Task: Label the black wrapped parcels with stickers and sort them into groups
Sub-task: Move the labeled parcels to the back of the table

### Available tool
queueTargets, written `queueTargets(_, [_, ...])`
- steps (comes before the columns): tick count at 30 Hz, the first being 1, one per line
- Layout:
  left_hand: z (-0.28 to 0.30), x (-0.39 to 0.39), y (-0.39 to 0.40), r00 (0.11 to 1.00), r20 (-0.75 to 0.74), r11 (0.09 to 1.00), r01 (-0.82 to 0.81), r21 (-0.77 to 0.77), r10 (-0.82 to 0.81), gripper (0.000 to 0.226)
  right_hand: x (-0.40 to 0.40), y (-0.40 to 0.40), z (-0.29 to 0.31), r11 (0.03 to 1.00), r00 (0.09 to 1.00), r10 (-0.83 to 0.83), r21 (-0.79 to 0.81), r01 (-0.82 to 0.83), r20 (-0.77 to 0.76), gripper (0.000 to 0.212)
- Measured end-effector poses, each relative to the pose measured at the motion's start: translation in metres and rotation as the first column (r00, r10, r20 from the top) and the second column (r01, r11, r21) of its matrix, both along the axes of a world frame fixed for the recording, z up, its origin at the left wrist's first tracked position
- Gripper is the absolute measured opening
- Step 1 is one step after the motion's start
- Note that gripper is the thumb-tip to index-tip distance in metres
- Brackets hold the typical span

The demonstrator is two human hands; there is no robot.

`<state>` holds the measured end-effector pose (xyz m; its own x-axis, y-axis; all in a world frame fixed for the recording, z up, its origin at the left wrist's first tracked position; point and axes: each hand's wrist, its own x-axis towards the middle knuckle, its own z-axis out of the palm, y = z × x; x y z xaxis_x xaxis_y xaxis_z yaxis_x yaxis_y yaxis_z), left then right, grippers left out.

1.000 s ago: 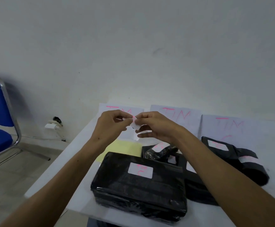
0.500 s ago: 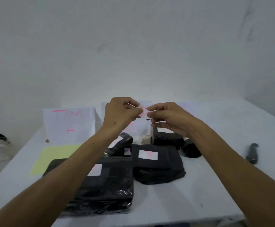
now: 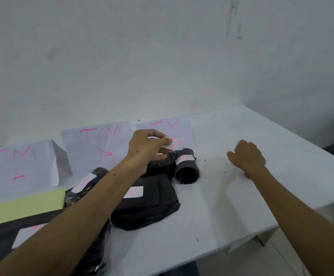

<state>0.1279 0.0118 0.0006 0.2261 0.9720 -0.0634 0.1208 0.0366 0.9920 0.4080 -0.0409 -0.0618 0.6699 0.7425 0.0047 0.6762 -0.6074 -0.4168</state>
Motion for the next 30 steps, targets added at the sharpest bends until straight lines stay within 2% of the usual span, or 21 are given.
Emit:
queueTargets(3, [-0.003, 0.003, 0.002, 1.000, -0.004, 1.000, 0.020, -0.019, -0.020, 0.021, 0.020, -0.018, -0.023, 0.989, 0.996, -0.088, -0.119, 0.091, 0.035, 0.050])
queueTargets(5, [-0.004, 0.005, 0.002, 0.999, -0.014, 0.999, 0.037, -0.036, -0.037, 0.022, 0.023, -0.020, -0.030, 0.991, 0.994, -0.098, -0.087, 0.101, 0.045, 0.047])
queueTargets(9, [-0.006, 0.008, 0.000, 0.998, -0.024, 0.996, 0.057, -0.064, -0.059, 0.023, 0.026, -0.018, -0.032, 0.992, 0.991, -0.118, -0.052, 0.115, -0.062, 0.048])
queueTargets(11, [-0.006, 0.008, -0.001, 0.998, -0.022, 0.996, 0.061, -0.066, -0.062, 0.023, 0.025, -0.018, -0.032, 0.994, 0.984, -0.097, 0.032, 0.103, -0.147, 0.049])
queueTargets(13, [-0.004, 0.006, 0.001, 0.998, -0.019, 0.996, 0.062, -0.062, -0.063, 0.022, 0.017, -0.017, -0.027, 0.979, 0.963, -0.042, 0.183, 0.093, -0.266, 0.046])
queueTargets(17, [0.001, -0.004, 0.004, 0.997, 0.019, 0.995, 0.071, -0.070, -0.070, 0.024, -0.015, -0.009, -0.009, 0.896, 0.897, 0.129, 0.437, 0.077, -0.424, 0.023])
queueTargets(20, [0.006, -0.015, 0.005, 0.997, 0.045, 0.994, 0.073, -0.076, -0.070, 0.024, -0.042, 0.006, 0.007, 0.798, 0.773, 0.319, 0.595, 0.093, -0.548, 0.009])
queueTargets(24, [0.016, -0.040, 0.005, 0.998, 0.041, 0.998, 0.050, -0.047, -0.048, 0.023, -0.088, 0.024, 0.029, 0.720, 0.548, 0.565, 0.693, 0.038, -0.617, 0.015])
queueTargets(27, [0.023, -0.064, 0.006, 1.000, 0.004, 1.000, 0.017, -0.002, -0.017, 0.025, -0.125, 0.034, 0.038, 0.715, 0.371, 0.632, 0.697, 0.060, -0.680, 0.021])
queueTargets(30, [0.028, -0.088, 0.006, 0.999, -0.051, 0.998, -0.007, 0.057, 0.010, 0.021, -0.154, 0.042, 0.040, 0.727, 0.279, 0.645, 0.683, 0.063, -0.712, 0.026])
